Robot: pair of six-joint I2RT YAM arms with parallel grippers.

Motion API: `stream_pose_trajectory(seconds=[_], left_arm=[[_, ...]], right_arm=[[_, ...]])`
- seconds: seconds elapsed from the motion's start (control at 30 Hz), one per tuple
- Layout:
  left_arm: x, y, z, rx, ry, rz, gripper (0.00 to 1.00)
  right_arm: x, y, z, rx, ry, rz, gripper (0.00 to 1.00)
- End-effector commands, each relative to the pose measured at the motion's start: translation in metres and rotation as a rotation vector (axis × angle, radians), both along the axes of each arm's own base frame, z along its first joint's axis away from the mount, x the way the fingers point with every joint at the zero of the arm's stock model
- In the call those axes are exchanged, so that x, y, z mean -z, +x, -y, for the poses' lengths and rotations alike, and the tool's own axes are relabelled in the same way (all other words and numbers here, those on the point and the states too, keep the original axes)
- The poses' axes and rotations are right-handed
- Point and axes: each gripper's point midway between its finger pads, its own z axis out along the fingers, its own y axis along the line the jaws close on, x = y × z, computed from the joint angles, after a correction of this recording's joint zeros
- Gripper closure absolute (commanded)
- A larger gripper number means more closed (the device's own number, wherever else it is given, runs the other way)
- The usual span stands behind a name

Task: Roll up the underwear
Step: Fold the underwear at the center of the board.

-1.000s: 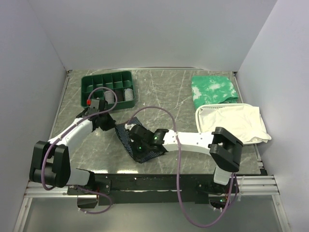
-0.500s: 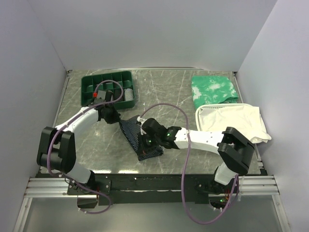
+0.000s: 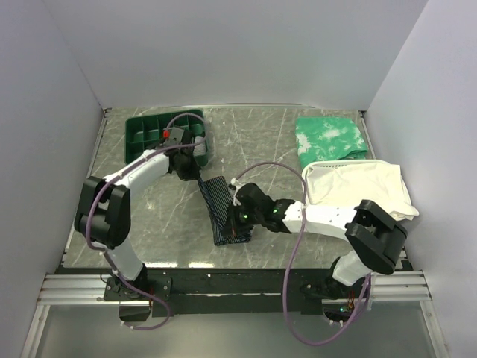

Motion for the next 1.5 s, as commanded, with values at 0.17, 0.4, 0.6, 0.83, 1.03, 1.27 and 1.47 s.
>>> stream_pose_trajectory(seconds=[0.17,0.4,0.6,0.83,1.03,1.27,1.47], left_arm=[[-0.009,0.023,0.031,0.048,0.033,0.034,0.99],[-0.004,0.030,0.048,0.076,0.038,0.029,0.99],[-0.002,0.036,0.060,0.099,0.044,0.027,0.99],[0.003,0.042,0.069,0.110,0.042,0.018,0.99],[0.009,0.044,0.074,0.116,0.045,0.004,0.99],[0.013,0.049,0.084,0.125,0.027,-0.004,0.99],[0.007,0.054,0.092,0.131,0.003,0.014,0.98]], right_arm=[[-0.011,0.007,0.011,0.121,0.089,0.013,1.00],[-0.003,0.013,0.023,0.199,0.076,-0.002,1.00],[0.005,0.015,0.030,0.235,0.067,-0.016,1.00],[0.007,0.021,0.036,0.271,0.065,-0.014,1.00],[0.010,0.026,0.045,0.317,0.059,-0.010,1.00],[0.019,0.032,0.052,0.360,0.035,-0.022,1.00],[0.026,0.033,0.056,0.372,0.014,-0.033,1.00]])
